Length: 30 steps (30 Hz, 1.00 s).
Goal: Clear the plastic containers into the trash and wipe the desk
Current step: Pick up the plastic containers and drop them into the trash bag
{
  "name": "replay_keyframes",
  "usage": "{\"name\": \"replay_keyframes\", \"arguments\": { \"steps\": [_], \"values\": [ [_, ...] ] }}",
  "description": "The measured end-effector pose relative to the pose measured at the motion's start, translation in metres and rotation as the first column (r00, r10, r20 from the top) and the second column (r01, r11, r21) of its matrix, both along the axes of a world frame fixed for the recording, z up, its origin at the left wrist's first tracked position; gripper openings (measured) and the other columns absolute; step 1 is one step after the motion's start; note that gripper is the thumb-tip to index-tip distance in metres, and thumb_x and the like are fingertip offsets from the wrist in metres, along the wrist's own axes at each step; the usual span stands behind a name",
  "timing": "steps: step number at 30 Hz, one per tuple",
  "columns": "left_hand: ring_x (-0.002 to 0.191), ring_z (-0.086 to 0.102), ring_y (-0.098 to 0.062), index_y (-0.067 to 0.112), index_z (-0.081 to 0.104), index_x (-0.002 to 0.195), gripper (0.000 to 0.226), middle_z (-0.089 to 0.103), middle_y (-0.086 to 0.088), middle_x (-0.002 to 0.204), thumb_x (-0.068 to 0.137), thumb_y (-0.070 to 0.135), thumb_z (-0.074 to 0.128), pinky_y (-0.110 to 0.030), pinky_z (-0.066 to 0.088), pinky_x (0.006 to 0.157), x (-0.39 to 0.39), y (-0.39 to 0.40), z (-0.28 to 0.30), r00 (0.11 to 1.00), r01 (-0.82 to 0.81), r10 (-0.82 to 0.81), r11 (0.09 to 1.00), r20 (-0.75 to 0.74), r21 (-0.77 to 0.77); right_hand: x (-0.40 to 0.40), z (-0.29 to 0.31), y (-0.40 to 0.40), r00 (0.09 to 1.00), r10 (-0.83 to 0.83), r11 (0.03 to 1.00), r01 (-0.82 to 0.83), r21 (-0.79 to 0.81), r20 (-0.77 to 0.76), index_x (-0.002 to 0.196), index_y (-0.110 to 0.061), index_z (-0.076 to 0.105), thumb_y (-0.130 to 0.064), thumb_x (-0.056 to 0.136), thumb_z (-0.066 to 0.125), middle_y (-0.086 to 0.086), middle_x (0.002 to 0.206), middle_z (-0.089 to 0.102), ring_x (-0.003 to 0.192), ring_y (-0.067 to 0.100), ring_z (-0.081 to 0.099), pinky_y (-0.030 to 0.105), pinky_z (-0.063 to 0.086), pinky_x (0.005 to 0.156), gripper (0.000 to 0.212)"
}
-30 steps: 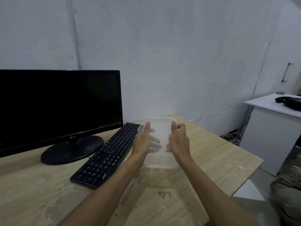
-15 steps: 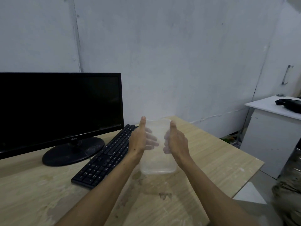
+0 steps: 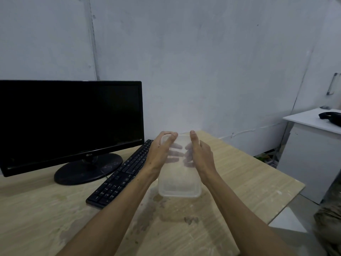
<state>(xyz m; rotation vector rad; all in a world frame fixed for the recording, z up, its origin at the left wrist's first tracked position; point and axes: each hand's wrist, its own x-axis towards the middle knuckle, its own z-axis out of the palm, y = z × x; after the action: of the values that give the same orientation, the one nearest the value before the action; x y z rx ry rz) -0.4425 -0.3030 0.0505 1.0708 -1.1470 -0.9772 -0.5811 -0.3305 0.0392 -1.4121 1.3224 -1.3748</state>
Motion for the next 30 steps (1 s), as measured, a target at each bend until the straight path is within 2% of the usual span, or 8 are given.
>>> {"name": "replay_keyframes", "arguments": {
  "steps": [5, 9, 13, 16, 19, 23, 27, 30],
  "values": [
    [0.085, 0.077, -0.024, 0.009, 0.073, 0.104, 0.029, 0.079, -0.012, 0.093, 0.101, 0.036, 0.060, -0.035, 0.064, 0.075, 0.003, -0.002, 0.003, 0.992, 0.025, -0.014, 0.997, -0.127, 0.079, 0.001, 0.006, 0.000, 0.998, 0.052, 0.999, -0.052, -0.011, 0.021, 0.091, -0.003, 0.069, -0.061, 0.102, 0.044, 0.015, 0.077, 0.074, 0.057, 0.018, 0.070, 0.032, 0.062, 0.057, 0.064],
    [0.082, 0.077, -0.020, 0.010, 0.074, 0.101, 0.027, 0.079, -0.010, 0.088, 0.101, 0.034, 0.061, -0.027, 0.061, 0.068, 0.004, -0.003, 0.004, 0.991, 0.012, -0.004, 0.998, -0.133, 0.060, 0.002, 0.008, 0.002, 0.996, 0.071, 0.997, -0.071, -0.010, 0.052, 0.090, -0.003, 0.069, -0.062, 0.101, 0.046, 0.015, 0.077, 0.073, 0.059, 0.019, 0.070, 0.034, 0.063, 0.059, 0.064],
    [0.082, 0.077, -0.021, 0.009, 0.075, 0.103, 0.033, 0.079, -0.013, 0.090, 0.099, 0.040, 0.064, -0.026, 0.060, 0.067, 0.006, -0.003, 0.006, 0.991, -0.083, 0.080, 0.996, -0.109, -0.016, 0.004, 0.010, 0.007, 0.982, 0.152, 0.984, -0.161, 0.076, 0.109, 0.095, -0.001, 0.069, -0.067, 0.100, 0.038, 0.017, 0.079, 0.072, 0.060, 0.019, 0.070, 0.034, 0.060, 0.054, 0.073],
    [0.080, 0.078, -0.021, 0.012, 0.075, 0.104, 0.039, 0.080, -0.011, 0.090, 0.096, 0.049, 0.064, -0.026, 0.060, 0.064, 0.010, -0.004, 0.008, 0.977, -0.154, 0.157, 0.987, -0.145, 0.035, 0.010, 0.010, 0.010, 0.990, 0.132, 0.988, -0.135, 0.074, 0.041, 0.091, 0.001, 0.070, -0.070, 0.099, 0.035, 0.017, 0.077, 0.074, 0.053, 0.015, 0.070, 0.028, 0.057, 0.049, 0.080],
    [0.076, 0.078, -0.021, 0.012, 0.071, 0.112, 0.059, 0.080, -0.009, 0.086, 0.098, 0.064, 0.047, -0.029, 0.061, 0.061, 0.016, -0.001, 0.009, 0.988, -0.135, 0.143, 0.984, -0.064, 0.115, 0.017, 0.013, 0.009, 0.998, 0.065, 0.998, -0.065, 0.003, 0.007, 0.085, 0.004, 0.069, -0.072, 0.098, 0.037, 0.012, 0.069, 0.073, 0.049, 0.015, 0.068, 0.028, 0.057, 0.048, 0.083],
    [0.063, 0.075, -0.015, 0.005, 0.076, 0.096, 0.082, 0.078, -0.006, 0.073, 0.099, 0.072, 0.028, -0.019, 0.055, 0.051, 0.023, 0.011, 0.008, 0.965, -0.227, 0.207, 0.967, 0.162, 0.117, 0.031, 0.016, 0.009, 0.999, 0.026, 0.999, -0.026, -0.024, 0.024, 0.075, -0.006, 0.066, -0.075, 0.096, 0.033, 0.010, 0.069, 0.072, 0.054, 0.016, 0.067, 0.032, 0.060, 0.053, 0.079],
    [0.077, 0.077, -0.024, 0.005, 0.079, 0.092, 0.095, 0.079, -0.010, 0.081, 0.094, 0.081, 0.023, -0.043, 0.064, 0.079, 0.047, 0.015, 0.004, 0.914, -0.314, 0.276, 0.945, 0.296, 0.089, 0.050, 0.012, 0.015, 0.992, 0.128, 0.991, -0.128, 0.045, 0.007, 0.082, -0.014, 0.069, -0.082, 0.091, 0.026, 0.012, 0.086, 0.073, 0.076, 0.026, 0.072, 0.038, 0.063, 0.058, 0.081],
    [0.076, 0.077, -0.026, 0.008, 0.079, 0.085, 0.089, 0.078, -0.009, 0.078, 0.096, 0.078, 0.025, -0.045, 0.063, 0.082, 0.068, 0.020, 0.004, 0.897, -0.381, 0.335, 0.917, 0.288, 0.120, 0.067, 0.004, 0.020, 0.969, 0.213, 0.973, -0.198, 0.117, -0.127, 0.092, -0.012, 0.075, -0.095, 0.080, 0.012, 0.013, 0.091, 0.076, 0.085, 0.031, 0.073, 0.047, 0.063, 0.076, 0.104]
  ]
}}
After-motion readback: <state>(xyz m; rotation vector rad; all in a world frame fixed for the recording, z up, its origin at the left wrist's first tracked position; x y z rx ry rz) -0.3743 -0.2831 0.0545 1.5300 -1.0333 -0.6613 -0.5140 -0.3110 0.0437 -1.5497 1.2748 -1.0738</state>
